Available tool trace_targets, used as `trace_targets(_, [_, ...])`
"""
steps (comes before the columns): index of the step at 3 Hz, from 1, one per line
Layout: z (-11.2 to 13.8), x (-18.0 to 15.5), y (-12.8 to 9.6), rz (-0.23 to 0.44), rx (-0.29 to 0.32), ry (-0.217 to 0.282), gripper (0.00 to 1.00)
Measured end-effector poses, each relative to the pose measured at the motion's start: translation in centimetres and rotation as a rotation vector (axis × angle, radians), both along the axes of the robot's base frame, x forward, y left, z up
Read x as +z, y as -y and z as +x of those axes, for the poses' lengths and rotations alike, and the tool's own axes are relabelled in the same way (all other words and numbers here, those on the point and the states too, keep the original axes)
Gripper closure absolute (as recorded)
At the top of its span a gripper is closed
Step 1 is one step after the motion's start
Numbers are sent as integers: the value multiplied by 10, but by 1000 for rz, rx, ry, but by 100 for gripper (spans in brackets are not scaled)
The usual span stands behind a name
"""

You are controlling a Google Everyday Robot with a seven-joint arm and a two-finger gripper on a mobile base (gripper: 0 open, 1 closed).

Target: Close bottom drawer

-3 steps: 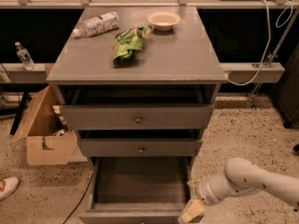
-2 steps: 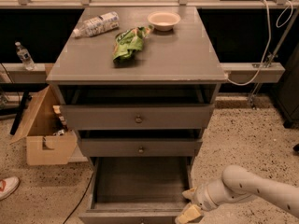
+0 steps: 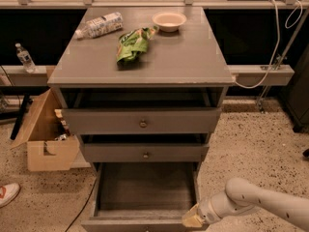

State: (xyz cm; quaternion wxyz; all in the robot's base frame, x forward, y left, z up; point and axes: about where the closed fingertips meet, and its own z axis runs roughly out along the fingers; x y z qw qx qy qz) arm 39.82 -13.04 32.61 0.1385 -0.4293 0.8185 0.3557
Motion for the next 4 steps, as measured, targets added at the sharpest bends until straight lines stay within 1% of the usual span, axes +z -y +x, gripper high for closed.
trace_targets(1, [0,0,0,0,0,0,89])
trace_targets(2, [0,-2,0,-3,-1,-1,100])
trace_targets(3, [-3,-40,26,-63,-54,-13,100])
trace_targets(4, [-11,-74,46,-122,-104,-9,100])
